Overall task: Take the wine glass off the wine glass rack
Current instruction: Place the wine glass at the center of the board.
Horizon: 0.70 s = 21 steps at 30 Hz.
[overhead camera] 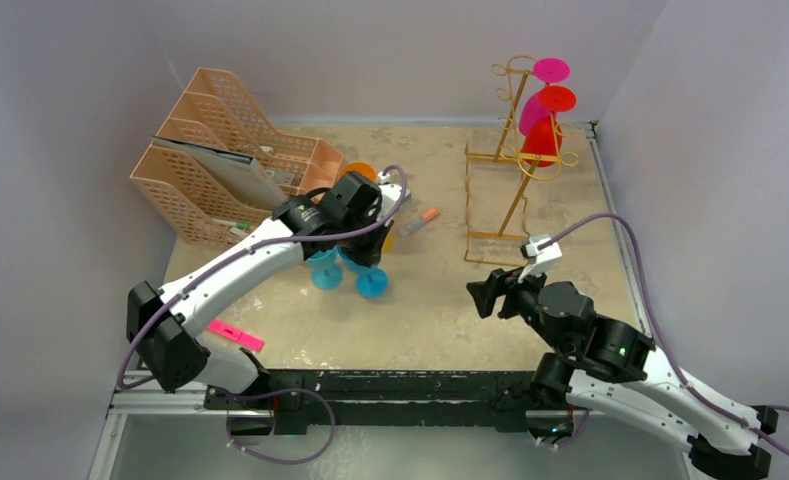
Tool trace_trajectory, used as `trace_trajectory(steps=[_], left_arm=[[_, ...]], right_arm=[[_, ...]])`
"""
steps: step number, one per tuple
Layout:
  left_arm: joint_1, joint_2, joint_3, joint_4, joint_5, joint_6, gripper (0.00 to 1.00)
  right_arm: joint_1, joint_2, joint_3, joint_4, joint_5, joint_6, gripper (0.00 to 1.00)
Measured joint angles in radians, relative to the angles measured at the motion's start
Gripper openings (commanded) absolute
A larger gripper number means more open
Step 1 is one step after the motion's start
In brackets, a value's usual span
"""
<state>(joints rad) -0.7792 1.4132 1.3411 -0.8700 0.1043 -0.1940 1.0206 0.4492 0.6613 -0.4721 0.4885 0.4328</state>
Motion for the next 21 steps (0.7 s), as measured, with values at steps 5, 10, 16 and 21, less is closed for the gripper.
trace_trajectory(steps=[5, 10, 16, 21], left_arm=[[0.0, 0.062, 0.003, 0.028, -0.048, 0.024, 0.0], [0.0, 0.111, 0.004, 0.032, -0.107, 0.056, 0.0], [0.0, 0.123, 0.016, 0.039, -0.138, 0.084, 0.0], [0.0, 0.142, 0.026, 0.041, -0.138, 0.094, 0.0]], right_arm=[[-0.001, -0.063, -0.003, -0.046, 0.053, 0.103, 0.75], [-0.002, -0.091, -0.003, -0.083, 0.095, 0.16, 0.75], [-0.002, -0.094, -0.003, -0.102, 0.105, 0.178, 0.75], [-0.002, -0.087, -0.003, -0.104, 0.105, 0.176, 0.75]])
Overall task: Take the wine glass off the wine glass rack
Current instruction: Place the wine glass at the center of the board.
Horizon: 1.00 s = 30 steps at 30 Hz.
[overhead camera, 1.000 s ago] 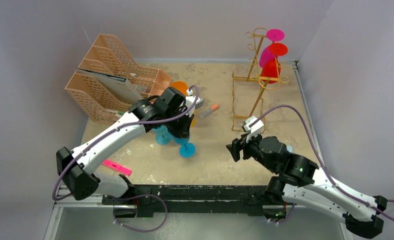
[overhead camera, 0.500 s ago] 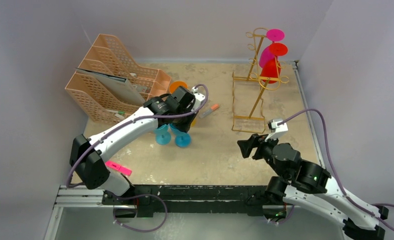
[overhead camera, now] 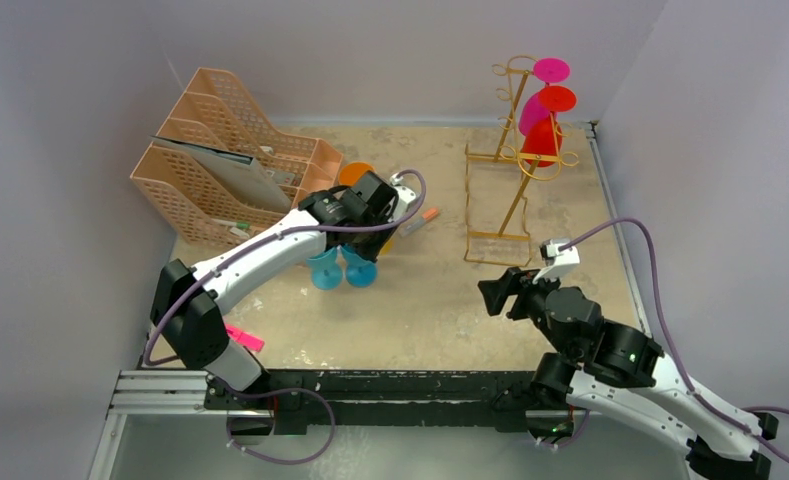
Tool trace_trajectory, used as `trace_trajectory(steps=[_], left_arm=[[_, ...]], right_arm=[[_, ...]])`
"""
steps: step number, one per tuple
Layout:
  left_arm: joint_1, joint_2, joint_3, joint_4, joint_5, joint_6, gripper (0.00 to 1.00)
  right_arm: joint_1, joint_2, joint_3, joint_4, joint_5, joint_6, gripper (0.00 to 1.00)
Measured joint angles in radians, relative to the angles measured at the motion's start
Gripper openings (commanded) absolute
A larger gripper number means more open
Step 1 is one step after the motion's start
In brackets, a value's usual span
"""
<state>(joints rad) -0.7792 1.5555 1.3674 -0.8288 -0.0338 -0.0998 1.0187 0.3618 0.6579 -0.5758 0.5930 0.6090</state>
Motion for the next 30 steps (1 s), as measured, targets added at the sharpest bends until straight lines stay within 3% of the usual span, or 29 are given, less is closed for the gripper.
trace_trajectory(steps=[7, 30], left_arm=[[0.0, 0.035, 0.015, -0.007, 0.007, 0.01, 0.0], [0.0, 0.049, 0.054, -0.063, 0.004, 0.01, 0.38]], right_arm=[[0.0, 0.008, 0.0, 0.003, 0.0, -0.007, 0.75], [0.0, 0.011, 0.0, 0.005, -0.001, -0.029, 0.76]])
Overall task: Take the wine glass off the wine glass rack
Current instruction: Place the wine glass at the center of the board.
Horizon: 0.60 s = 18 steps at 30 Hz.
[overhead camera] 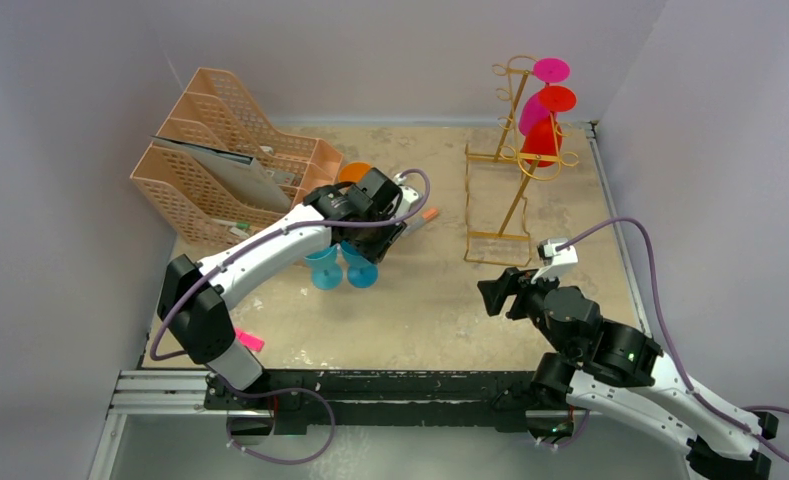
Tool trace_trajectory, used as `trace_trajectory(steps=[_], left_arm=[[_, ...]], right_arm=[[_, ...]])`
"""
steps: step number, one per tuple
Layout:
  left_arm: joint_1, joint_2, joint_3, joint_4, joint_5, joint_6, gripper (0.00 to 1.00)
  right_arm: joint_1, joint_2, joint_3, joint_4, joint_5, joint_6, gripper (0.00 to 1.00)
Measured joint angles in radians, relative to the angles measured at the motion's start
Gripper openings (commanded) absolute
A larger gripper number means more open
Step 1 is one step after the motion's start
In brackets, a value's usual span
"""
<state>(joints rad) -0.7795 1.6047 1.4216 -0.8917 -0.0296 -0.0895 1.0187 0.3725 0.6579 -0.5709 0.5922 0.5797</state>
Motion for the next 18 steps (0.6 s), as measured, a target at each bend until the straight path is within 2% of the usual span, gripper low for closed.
trace_trajectory(steps=[18], left_arm=[[0.0, -0.075, 0.033, -0.023, 0.03, -0.004, 0.56]], right_arm=[[0.0, 0.0, 0.0, 0.024, 0.027, 0.017, 0.76]])
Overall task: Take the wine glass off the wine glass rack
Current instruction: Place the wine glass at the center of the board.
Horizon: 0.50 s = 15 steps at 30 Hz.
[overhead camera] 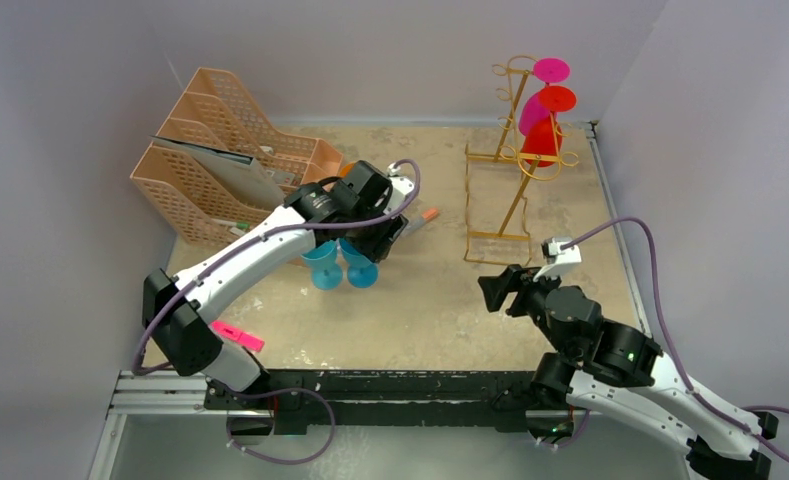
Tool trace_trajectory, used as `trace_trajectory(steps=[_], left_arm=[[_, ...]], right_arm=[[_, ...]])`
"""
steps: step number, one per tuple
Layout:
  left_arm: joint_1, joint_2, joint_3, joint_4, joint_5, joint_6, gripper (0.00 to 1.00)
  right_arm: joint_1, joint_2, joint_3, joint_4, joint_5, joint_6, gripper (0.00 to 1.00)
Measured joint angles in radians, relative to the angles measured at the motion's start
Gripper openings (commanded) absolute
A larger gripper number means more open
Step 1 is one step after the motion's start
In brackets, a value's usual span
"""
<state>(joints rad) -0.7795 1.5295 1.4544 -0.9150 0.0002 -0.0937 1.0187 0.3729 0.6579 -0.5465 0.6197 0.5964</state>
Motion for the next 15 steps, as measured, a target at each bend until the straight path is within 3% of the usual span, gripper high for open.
trace_trajectory(steps=[10, 15], left_arm=[[0.0, -0.068, 0.039, -0.013, 0.054, -0.03, 0.6], [0.0, -0.098, 0.061, -0.02, 0.086, -0.05, 0.68]], right_arm=[[0.0, 0.0, -0.008, -0.003, 0.097, 0.067, 0.76], [0.0, -0.003, -0.001, -0.114, 0.214, 0.213, 0.74]])
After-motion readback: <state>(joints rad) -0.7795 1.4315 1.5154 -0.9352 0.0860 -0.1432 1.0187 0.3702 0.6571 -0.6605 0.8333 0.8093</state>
